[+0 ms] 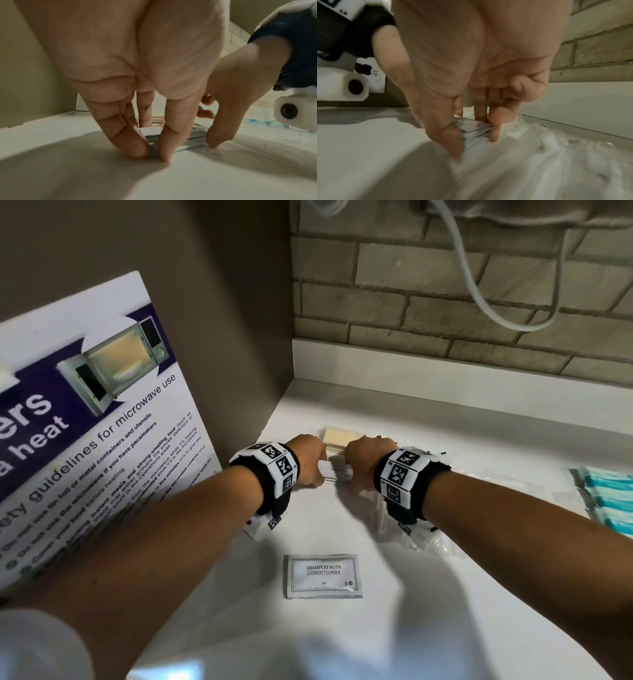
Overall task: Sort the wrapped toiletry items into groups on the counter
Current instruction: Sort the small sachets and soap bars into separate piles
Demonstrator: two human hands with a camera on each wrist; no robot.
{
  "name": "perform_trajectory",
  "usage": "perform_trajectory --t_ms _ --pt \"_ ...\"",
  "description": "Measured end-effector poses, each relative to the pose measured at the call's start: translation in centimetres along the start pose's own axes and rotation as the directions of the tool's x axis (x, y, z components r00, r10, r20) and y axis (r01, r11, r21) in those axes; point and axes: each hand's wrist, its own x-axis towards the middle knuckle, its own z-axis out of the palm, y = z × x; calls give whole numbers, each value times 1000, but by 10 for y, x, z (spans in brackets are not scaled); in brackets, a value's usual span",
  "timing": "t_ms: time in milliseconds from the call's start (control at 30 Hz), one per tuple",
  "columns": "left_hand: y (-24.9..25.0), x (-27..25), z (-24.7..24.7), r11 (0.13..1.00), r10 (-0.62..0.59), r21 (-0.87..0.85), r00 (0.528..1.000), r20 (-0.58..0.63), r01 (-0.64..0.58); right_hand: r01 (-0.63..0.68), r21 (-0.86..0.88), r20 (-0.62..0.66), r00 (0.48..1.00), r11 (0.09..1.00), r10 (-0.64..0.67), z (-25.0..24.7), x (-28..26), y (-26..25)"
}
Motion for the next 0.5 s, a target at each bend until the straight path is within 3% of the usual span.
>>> perform_trajectory --t_ms 200,300,400,500 --pt "-5 -2 3 1000 -4 -28 1000 -13 3 10 44 10 1000 999 -10 -1 -2 2" --pt "-10 -10 0 997 -20 -79 999 -30 18 29 80 -56 998 996 -24 -6 -13 2" --pt "-13 -28 -6 991 -22 -137 997 -70 13 83 155 -141 988 984 -61 -16 -37 -1" --pt "-10 -58 -12 991 16 -132 995 -99 -29 190 211 -116 979 959 -168 -15 -66 -8"
